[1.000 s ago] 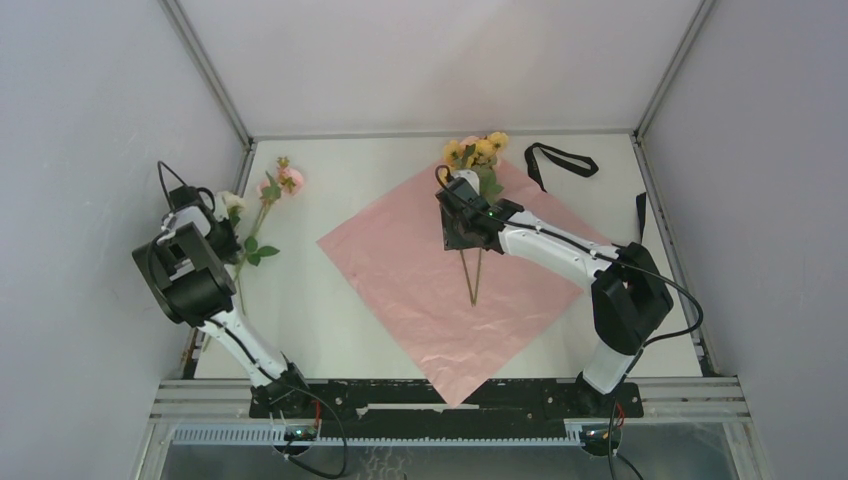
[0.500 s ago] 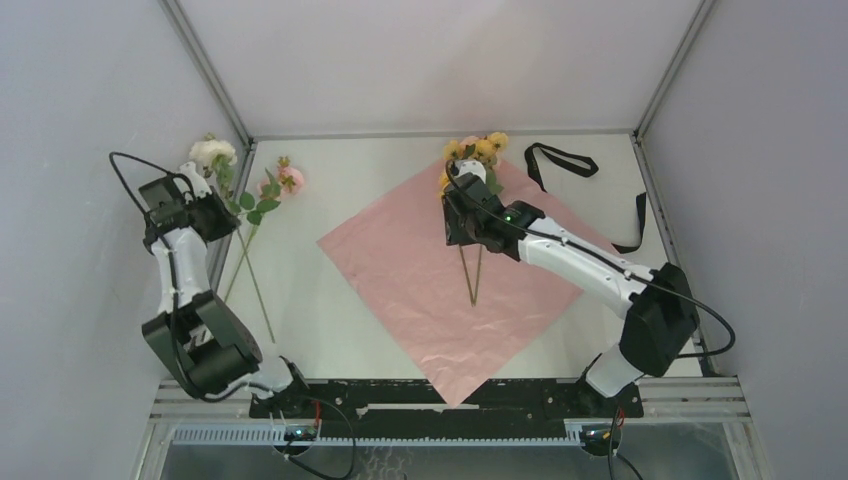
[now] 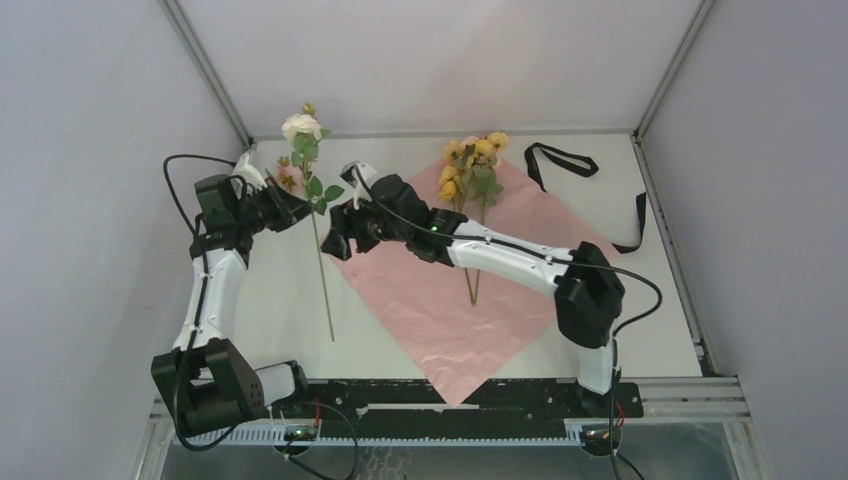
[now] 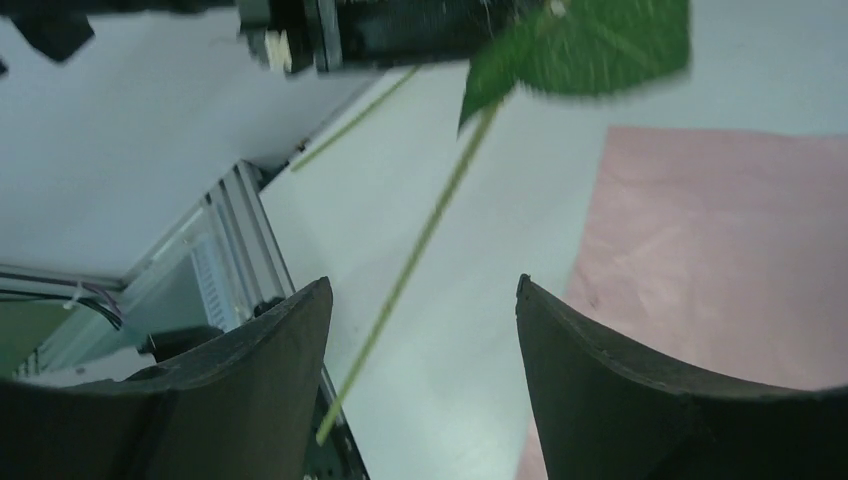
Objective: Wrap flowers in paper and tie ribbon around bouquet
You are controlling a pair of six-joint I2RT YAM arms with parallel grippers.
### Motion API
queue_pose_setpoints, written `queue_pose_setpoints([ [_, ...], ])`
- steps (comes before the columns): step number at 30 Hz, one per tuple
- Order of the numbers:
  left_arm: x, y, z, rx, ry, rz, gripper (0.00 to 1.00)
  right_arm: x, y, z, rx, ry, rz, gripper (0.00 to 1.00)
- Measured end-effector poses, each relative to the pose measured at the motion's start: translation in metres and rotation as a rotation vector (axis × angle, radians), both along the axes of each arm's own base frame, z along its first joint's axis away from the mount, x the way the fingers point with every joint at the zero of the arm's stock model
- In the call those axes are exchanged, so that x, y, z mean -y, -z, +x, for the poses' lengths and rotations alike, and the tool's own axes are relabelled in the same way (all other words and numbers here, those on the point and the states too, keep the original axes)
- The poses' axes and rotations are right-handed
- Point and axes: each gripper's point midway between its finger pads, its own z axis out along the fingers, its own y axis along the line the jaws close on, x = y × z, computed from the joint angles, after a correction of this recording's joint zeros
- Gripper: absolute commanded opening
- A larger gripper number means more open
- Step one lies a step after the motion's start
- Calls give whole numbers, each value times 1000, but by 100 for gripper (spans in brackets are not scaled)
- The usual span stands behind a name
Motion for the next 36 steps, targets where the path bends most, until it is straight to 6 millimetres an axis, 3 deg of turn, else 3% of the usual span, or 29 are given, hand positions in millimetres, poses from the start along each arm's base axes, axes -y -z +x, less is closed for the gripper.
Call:
queue_pose_setpoints([
  [3, 12, -6, -5, 21, 17, -23, 0, -24, 3, 7, -31, -18, 46, 74],
  [7, 21, -9, -9, 33, 26, -53, 0, -36, 17, 14, -89, -8, 74, 68],
  [9, 23, -7, -10, 33, 22, -70, 0, -44, 26, 19, -115, -3, 90, 50],
  [11, 24, -4, -11, 23, 17, -87, 0, -52, 37, 26, -141, 1, 93, 15],
  [12, 25, -3, -11, 21, 16, -91, 0, -57, 43, 28, -168, 5, 97, 6],
  [13, 25, -2, -12, 19, 16, -91, 10, -59, 49, 30, -190, 3, 100, 0],
  [15, 24, -1, -12, 20, 19, -79, 54, -58, 56, 34, -225, 13, 104, 0],
  [17, 23, 4, -14, 22, 37, -41, 67, -51, 63, 38, -255, 26, 111, 0],
  [20, 12, 19, -20, -17, 45, 91, 73, -13, 86, 48, -295, 90, 78, 0],
  [23, -21, 35, -19, -35, 21, 346, 81, 53, 112, 59, -348, 212, -4, 0],
  [26, -68, 57, -23, -99, -20, 617, 84, 116, 120, 75, -350, 346, -90, 0],
  [30, -141, 95, -30, -294, -82, 875, 90, 187, 107, 99, -310, 515, -159, 0],
  [31, -159, 106, -32, -356, -93, 914, 89, 206, 103, 104, -302, 561, -176, 3],
  [36, -219, 152, -28, -594, -101, 1027, 85, 243, 117, 116, -326, 629, -241, 40],
])
